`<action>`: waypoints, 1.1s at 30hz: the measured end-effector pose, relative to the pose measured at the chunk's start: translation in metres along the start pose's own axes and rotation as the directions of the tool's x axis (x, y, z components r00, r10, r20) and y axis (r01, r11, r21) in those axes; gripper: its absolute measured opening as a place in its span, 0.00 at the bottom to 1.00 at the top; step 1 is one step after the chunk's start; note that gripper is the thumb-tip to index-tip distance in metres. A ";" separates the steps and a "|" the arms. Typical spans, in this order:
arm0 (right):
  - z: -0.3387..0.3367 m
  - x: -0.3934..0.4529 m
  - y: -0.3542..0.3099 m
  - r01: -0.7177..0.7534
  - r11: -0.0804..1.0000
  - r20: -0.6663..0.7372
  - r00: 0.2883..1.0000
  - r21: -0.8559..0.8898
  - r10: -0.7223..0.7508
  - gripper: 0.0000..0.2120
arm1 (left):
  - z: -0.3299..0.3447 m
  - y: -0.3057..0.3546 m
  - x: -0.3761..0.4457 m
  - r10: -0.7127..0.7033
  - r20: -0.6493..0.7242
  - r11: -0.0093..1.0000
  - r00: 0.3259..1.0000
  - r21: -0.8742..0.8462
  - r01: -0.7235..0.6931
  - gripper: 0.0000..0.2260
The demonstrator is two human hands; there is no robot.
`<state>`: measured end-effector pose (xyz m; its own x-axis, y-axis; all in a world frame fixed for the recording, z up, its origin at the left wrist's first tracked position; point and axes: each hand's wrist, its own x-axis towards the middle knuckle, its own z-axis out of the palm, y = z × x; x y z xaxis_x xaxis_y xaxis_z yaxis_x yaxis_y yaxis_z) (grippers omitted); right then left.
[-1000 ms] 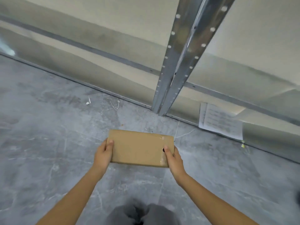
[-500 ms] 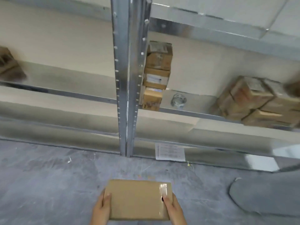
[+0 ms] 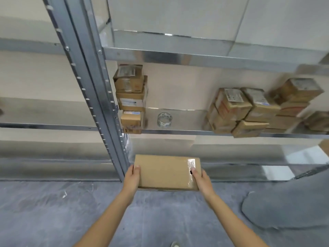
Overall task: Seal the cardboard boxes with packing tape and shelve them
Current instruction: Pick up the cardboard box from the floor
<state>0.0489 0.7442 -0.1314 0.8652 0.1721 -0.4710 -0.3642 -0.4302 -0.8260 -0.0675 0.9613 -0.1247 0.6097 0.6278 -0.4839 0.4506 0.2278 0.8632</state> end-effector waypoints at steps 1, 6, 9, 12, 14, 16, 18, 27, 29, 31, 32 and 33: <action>-0.011 0.011 -0.008 0.015 1.000 0.008 1.000 -0.007 -0.015 0.12 | 0.013 0.009 0.002 -0.005 -0.003 1.000 1.000 -0.004 0.005 0.15; -0.055 0.060 -0.040 0.059 0.998 0.033 0.998 -0.013 -0.058 0.12 | 0.068 0.046 0.018 0.019 0.011 1.000 1.000 -0.009 -0.019 0.16; -0.068 0.083 -0.056 0.065 0.998 0.057 0.996 0.002 -0.065 0.11 | 0.089 0.063 0.035 0.021 0.003 0.999 1.000 0.034 -0.021 0.16; -0.075 0.114 -0.065 0.061 0.998 0.078 0.995 -0.009 -0.060 0.16 | 0.103 0.078 0.062 0.013 -0.020 0.997 1.000 0.078 -0.011 0.23; -0.075 0.134 -0.070 0.042 0.999 0.101 0.994 -0.019 -0.040 0.20 | 0.108 0.087 0.082 0.007 -0.024 0.995 1.000 0.101 -0.004 0.25; -0.072 0.153 -0.076 0.032 0.999 0.105 0.994 -0.041 -0.028 0.22 | 0.110 0.093 0.101 0.002 -0.021 0.992 1.000 0.129 0.001 0.26; -0.068 0.172 -0.084 0.049 0.997 0.098 0.994 -0.063 -0.043 0.22 | 0.110 0.096 0.120 0.012 -0.005 0.987 1.000 0.159 -0.011 0.25; -0.063 0.238 -0.118 0.005 0.993 0.052 0.999 -0.119 0.002 0.23 | 0.126 0.114 0.192 -0.004 0.072 0.930 0.997 0.366 -0.023 0.22; -0.063 0.245 -0.119 -0.035 0.993 0.054 0.998 -0.113 0.041 0.25 | 0.131 0.119 0.199 0.007 0.078 0.908 0.997 0.418 -0.040 0.22; -0.062 0.249 -0.122 -0.065 0.993 0.060 0.996 -0.100 0.071 0.32 | 0.134 0.124 0.205 0.005 0.071 0.875 0.997 0.483 -0.039 0.20; -0.061 0.251 -0.124 -0.065 0.992 0.057 0.996 -0.108 0.071 0.35 | 0.134 0.127 0.210 0.000 0.067 0.857 0.998 0.513 -0.034 0.19; -0.061 0.255 -0.125 -0.062 0.991 0.052 0.996 -0.120 0.068 0.37 | 0.134 0.131 0.212 -0.009 0.065 0.839 0.998 0.544 -0.027 0.18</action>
<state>0.3357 0.7877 -0.1296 0.8192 0.1879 -0.5418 -0.3728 -0.5434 -0.7521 0.2083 1.0249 -0.1335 0.6463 0.5762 -0.5002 0.7158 -0.2309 0.6590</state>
